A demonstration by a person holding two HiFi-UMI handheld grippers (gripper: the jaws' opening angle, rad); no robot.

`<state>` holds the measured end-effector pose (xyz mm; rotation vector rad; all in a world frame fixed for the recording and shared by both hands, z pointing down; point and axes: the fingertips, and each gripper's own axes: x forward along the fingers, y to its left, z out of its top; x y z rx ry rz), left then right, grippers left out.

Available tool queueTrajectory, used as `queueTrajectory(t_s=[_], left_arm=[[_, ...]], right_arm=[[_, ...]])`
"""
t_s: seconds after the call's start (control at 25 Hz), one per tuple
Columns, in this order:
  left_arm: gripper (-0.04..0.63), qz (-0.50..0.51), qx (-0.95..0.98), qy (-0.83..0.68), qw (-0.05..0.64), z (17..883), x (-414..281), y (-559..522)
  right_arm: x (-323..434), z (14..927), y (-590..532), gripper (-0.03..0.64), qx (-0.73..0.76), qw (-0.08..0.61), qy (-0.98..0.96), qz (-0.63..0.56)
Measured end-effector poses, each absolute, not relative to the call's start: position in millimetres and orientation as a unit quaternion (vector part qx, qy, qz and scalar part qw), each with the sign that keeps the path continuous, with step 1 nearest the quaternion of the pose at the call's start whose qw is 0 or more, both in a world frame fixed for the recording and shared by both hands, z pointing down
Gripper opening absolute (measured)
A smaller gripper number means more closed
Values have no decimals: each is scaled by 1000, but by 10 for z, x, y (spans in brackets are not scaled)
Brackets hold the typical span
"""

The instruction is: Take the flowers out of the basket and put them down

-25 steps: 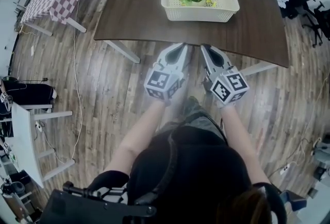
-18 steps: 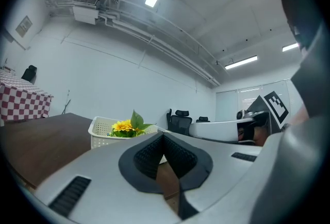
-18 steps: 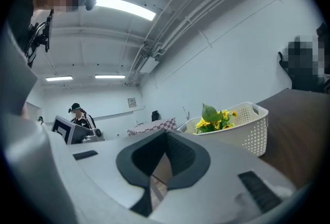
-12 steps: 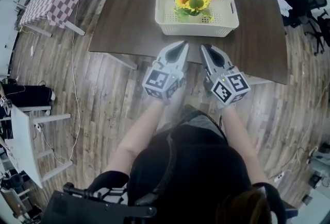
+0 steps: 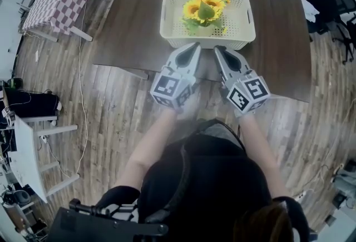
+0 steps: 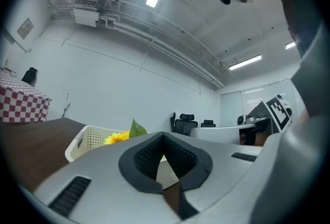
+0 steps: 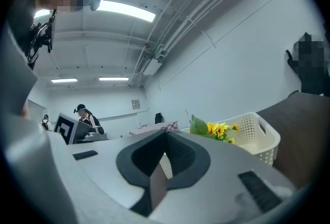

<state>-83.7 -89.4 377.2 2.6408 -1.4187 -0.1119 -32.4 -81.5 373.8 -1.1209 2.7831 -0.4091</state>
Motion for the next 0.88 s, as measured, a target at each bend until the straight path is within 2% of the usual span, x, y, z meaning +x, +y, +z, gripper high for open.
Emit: queueTrajectory(t_s=[0.88], left_arm=[[0,-29,873,-481,68,3610,-920,-1454]], right_arm=[[-204,3654,-1446,2,-372,49,917,-135]])
